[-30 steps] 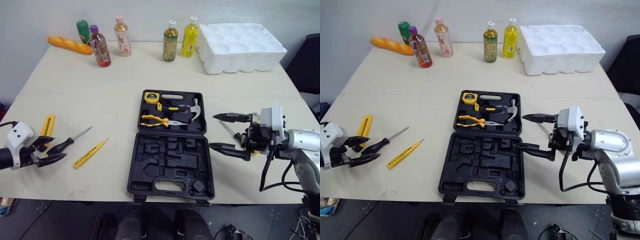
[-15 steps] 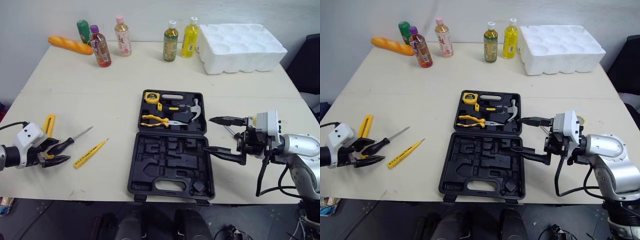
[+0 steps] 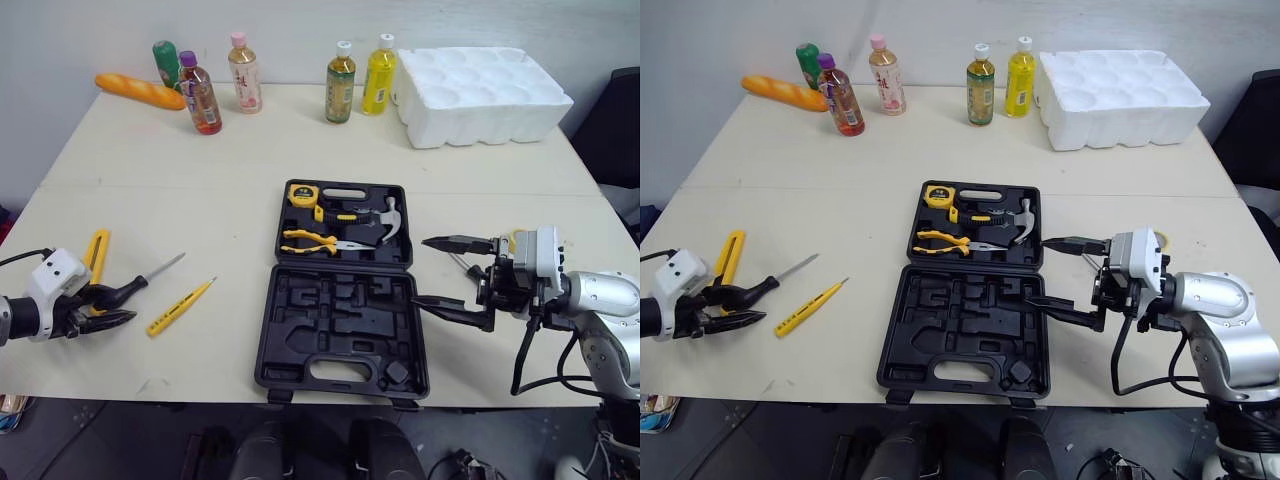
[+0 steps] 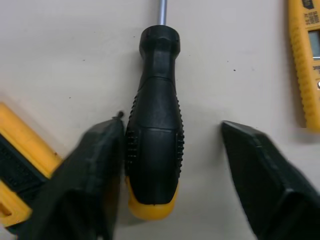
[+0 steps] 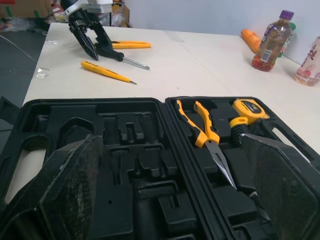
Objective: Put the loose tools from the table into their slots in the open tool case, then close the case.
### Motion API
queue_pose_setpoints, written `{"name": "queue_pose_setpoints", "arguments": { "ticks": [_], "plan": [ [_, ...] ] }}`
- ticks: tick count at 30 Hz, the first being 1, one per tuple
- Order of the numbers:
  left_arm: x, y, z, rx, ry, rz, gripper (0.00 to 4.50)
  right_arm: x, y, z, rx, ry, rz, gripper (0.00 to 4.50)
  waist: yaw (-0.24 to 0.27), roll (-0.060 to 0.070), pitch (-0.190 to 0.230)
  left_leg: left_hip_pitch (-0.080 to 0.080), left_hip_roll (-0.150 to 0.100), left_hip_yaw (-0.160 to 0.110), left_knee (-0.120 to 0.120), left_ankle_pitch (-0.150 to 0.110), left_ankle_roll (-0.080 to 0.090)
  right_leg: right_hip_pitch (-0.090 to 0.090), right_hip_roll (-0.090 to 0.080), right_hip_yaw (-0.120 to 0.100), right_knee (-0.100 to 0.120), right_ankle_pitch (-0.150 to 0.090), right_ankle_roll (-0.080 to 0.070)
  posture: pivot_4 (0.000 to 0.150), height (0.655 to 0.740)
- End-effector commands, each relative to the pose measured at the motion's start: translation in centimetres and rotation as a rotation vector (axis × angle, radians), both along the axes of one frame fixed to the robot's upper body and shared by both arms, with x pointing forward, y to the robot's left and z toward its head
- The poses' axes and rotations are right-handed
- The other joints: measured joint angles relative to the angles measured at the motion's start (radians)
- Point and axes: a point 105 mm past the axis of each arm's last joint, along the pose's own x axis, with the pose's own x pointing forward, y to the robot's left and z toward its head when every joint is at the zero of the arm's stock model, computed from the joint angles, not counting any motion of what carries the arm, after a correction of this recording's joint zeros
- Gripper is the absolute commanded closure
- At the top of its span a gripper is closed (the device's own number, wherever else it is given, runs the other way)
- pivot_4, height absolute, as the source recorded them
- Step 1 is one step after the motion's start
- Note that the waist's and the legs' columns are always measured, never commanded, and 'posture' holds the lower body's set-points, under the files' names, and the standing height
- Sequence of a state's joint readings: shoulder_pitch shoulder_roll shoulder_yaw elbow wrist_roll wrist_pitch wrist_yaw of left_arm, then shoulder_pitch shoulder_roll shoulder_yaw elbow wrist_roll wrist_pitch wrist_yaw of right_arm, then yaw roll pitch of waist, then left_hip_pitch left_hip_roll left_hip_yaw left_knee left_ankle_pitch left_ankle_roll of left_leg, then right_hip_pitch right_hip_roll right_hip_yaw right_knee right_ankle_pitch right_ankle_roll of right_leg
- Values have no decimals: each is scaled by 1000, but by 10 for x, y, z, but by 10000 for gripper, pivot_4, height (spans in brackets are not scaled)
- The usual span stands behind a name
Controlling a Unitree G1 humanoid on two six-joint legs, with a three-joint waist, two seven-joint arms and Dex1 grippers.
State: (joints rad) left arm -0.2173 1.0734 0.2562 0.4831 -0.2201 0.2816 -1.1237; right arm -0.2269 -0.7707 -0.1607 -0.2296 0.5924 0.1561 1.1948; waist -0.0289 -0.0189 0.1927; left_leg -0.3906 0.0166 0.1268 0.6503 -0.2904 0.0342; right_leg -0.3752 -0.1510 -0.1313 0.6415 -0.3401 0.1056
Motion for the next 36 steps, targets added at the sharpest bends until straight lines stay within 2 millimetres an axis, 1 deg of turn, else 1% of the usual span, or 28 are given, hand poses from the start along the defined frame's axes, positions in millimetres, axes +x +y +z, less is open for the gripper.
{"name": "queue_pose_setpoints", "arguments": {
  "ticks": [1, 2, 7, 10, 13, 15, 18, 21, 23, 24, 25, 27, 28, 29, 30, 32, 36],
  "plan": [
    [-2, 0, -1, -49, 2, 38, 31746, -2, -2, 6, 6, -44, 6, 0, 1, 0, 0, 0, 0, 0, 0, 0, 0, 0, 0, 0, 0, 0, 0, 1500, 7400],
    [-3, 0, -4, -51, 10, 42, 34791, -1, -2, 6, 5, -46, 6, 0, 1, 0, 0, 0, 0, 0, 0, 0, 0, 0, 0, 0, 0, 0, 0, 1500, 7400],
    [-6, -2, -6, -47, 8, 37, 34760, 0, -4, 6, 1, -51, 6, 0, 0, 0, 0, 0, 0, 0, 0, 0, 0, 0, 0, 1, 0, 0, 0, 1500, 7400],
    [-3, -7, -2, -42, -37, 14, 34760, 0, -6, 6, -3, -52, 7, 0, 1, 0, 0, 0, 0, 0, 0, 0, 0, 0, 0, 2, 0, 0, 0, 1500, 7400],
    [1, -15, 8, -37, -100, -32, 34760, 0, -7, 6, -7, -52, 7, 0, 1, 0, 0, 0, 0, 0, 0, 0, 0, 0, 0, 2, 0, 0, 0, 1500, 7400],
    [3, -26, 24, -48, -169, -103, 34760, 0, -9, 6, -10, -56, -2, 0, 2, 0, 0, 0, 0, 0, 0, 0, 0, 0, -1, 2, 0, 0, 0, 1500, 7400],
    [7, -39, 47, -55, -262, -162, 34760, 0, -13, 6, -22, -55, -17, 0, 3, -1, 0, -1, 0, -2, 1, 0, 0, 0, -1, 2, -1, 0, 0, 1500, 7400],
    [9, -63, 67, -39, -315, -270, 34760, 1, -21, 4, -43, -51, -47, 0, 3, -1, 0, -1, 0, -2, 1, 0, 0, 1, -1, 2, -2, 0, 0, 1500, 7400],
    [10, -77, 76, -55, -332, -327, 34760, 1, -24, 4, -56, -51, -60, 0, 3, -1, 0, -1, 0, -2, 1, 0, 0, 1, -1, 2, -2, 0, 0, 1500, 7400],
    [10, -89, 82, -73, -335, -370, 34760, 1, -28, 2, -70, -52, -74, 0, 3, -1, 0, -1, 0, -2, 1, 0, 0, 1, 0, 2, -2, 0, 0, 1500, 7400],
    [10, -105, 86, -72, -330, -442, 34760, 1, -33, 1, -85, -53, -91, 0, 3, -1, 0, -1, 0, -2, 1, 0, 0, 1, 0, 2, -2, 0, 0, 1500, 7400],
    [8, -128, 90, -66, -320, -539, 34760, 1, -39, 0, -100, -51, -114, 0, 4, -1, 0, -1, 0, -2, 1, 0, 0, 2, 1, 1, -2, 0, 0, 1500, 7400],
    [9, -148, 94, -72, -320, -608, 34760, 0, -42, -1, -110, -46, -125, 0, 5, -1, 0, -1, 0, -2, 1, 0, 0, 2, 2, 2, -1, 0, 0, 1500, 7400],
    [10, -161, 97, -77, -320, -652, 34760, -1, -44, -2, -116, -43, -133, 0, 9, -1, 0, -1, -1, -2, 1, 0, 0, 2, 2, 1, -1, 0, 0, 1500, 7400],
    [9, -178, 98, -69, -313, -722, 34760, -1, -47, -4, -131, -38, -142, 0, 10, -1, 0, -1, -1, -2, 2, 1, 0, 2, 3, 1, -1, 0, 0, 1500, 7400],
    [9, -199, 97, -47, -300, -811, 34760, -2, -49, -7, -144, -34, -153, 0, 14, -1, 0, -1, -2, -2, 2, 1, 1, 2, 3, 2, 0, 0, 0, 1500, 7400],
    [12, -224, 95, -30, -287, -894, 34760, -1, -50, -10, -145, -30, -162, 0, 8, -1, 0, 0, -1, 0, 2, 1, 1, 2, 5, 2, 0, 0, 0, 1500, 7400]
  ]
}}
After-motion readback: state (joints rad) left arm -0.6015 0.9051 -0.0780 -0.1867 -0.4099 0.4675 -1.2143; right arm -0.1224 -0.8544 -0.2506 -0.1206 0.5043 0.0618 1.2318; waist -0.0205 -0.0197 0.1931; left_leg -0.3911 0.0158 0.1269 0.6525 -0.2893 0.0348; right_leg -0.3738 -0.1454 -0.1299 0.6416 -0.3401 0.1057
